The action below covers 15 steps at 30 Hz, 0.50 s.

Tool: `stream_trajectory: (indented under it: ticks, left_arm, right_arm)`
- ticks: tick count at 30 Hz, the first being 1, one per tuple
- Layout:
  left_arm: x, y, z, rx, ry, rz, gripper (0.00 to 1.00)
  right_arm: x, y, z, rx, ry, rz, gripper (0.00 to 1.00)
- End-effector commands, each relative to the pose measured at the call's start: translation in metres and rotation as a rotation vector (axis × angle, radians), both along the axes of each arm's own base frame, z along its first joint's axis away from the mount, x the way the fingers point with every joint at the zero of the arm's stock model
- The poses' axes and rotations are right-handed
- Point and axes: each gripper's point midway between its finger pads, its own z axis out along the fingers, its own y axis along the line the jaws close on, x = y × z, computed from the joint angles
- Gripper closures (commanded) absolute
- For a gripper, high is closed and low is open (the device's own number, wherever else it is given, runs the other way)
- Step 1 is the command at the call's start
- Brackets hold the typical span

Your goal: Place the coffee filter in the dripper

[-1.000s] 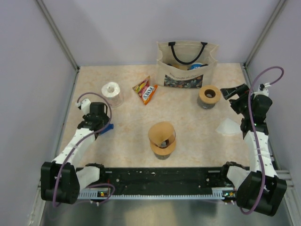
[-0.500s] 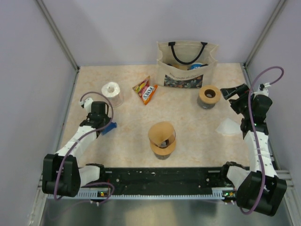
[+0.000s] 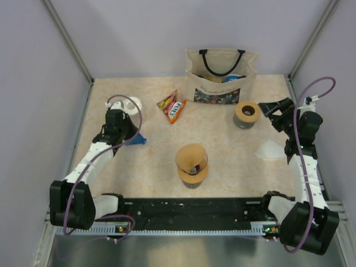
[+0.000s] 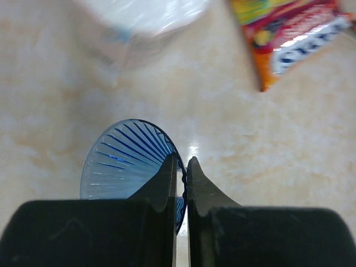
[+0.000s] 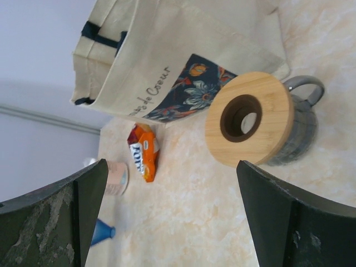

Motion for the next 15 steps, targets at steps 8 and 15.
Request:
stream_trajectory:
  ticks: [8,15]
  left_arm:
    - [-0.017,-0.167,0.162,0.391,-0.642,-1.221,1.00]
    - [-0.054,-0.192,0.177,0.761,-0.876,-1.727,1.00]
  right_arm:
    - [-0.002,0.078,0.043,-0.128,-0.060,0.371,0.01]
    - [-0.007,0.104,0.076,-0.207,-0.113,0.445,0.03]
